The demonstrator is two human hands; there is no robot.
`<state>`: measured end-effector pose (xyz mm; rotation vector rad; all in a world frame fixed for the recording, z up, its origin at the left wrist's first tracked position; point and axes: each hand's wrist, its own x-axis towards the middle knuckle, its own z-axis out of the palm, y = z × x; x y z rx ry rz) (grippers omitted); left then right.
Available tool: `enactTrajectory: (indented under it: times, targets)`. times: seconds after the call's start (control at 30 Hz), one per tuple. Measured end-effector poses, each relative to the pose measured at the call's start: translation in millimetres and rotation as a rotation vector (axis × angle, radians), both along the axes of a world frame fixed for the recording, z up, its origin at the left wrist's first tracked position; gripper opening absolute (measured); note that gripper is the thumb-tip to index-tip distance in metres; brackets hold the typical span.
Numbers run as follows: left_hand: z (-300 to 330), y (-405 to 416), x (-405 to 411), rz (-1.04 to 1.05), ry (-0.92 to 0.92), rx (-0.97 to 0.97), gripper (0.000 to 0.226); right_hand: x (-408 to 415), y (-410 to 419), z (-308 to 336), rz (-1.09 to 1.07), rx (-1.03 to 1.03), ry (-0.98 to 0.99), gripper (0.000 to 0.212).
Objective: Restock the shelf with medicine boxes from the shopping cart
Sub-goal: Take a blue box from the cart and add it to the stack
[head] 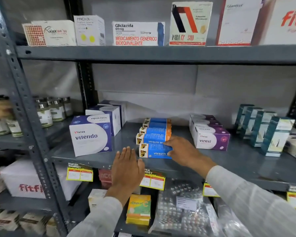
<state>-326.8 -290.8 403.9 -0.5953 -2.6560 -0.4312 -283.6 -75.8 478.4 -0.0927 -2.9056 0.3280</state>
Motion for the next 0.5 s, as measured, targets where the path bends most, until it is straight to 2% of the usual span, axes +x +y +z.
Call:
enactTrajectory:
  times: [0.1,0.23,0.3,0.4,0.5]
  targets:
    - [0.1,-1.9,1.4,-0.024,-0.006,0.085,0.060,14.9,1.0,-1.2,0.039,0.027,0.069,0.052]
    - [1.3,-4.0,22.6,-0.090,0.044,0.580,0.047,65.5,15.1,-11.6,0.141,-0.012,0.389,0.039]
    - [-4.4,1.6,43.9,-0.148,0.117,0.717,0.050,99.9,28.2,-29.7,0.159,-0.033,0.575,0.031]
    - [-35.3,24.8,82.5,-0.336,0.224,0.705,0.047,154.9,53.1,-73.1,0.159,-0.021,0.711,0.023]
    - [-85.2,65.0,129.5,-0.521,0.170,0.607,0.043,210.4,86.2,-126.8,0.161,-0.049,0.621,0.021]
